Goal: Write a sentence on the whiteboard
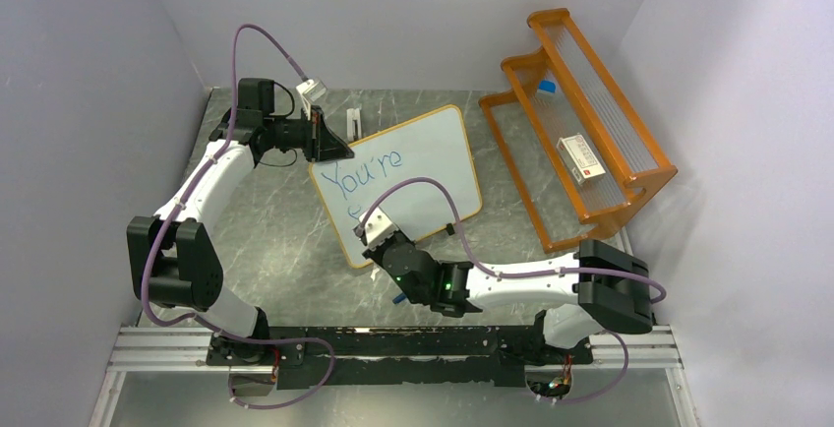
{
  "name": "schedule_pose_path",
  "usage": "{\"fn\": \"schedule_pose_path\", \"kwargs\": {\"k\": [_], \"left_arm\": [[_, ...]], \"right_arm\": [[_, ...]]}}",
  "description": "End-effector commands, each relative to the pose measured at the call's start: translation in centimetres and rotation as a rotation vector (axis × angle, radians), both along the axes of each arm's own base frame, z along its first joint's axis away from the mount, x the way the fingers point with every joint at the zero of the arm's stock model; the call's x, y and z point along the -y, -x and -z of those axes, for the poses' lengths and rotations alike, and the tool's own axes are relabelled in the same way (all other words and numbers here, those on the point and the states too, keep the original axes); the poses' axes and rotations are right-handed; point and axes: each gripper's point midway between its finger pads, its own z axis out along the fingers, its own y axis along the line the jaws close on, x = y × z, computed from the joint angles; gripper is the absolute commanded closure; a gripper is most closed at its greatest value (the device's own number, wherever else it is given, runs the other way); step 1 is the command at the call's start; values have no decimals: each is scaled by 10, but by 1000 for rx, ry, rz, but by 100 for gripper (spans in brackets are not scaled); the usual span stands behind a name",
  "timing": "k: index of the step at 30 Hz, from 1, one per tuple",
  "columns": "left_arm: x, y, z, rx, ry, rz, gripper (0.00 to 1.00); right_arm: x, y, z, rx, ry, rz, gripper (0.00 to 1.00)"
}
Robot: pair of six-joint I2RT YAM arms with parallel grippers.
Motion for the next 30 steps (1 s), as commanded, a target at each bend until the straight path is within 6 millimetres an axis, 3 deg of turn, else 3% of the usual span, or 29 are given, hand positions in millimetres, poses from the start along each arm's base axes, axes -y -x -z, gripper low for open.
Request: {"fn": "schedule_pose_path", "kwargs": {"k": [1, 10, 21, 30], "left_arm": [[-6, -6, 5, 50, -37, -26, 95], [-6, -7, 6, 49, -39, -30, 95], [-6, -7, 5, 50, -37, -30, 95], [-6, -7, 6, 49, -38, -31, 95]], "right_arm": [[7, -7, -19, 26, -56, 30, 100], [-12, 3, -37, 25, -98, -64, 100], [-31, 0, -40, 42, -105, -83, 100], [-35, -3, -37, 46, -93, -79, 100]]}}
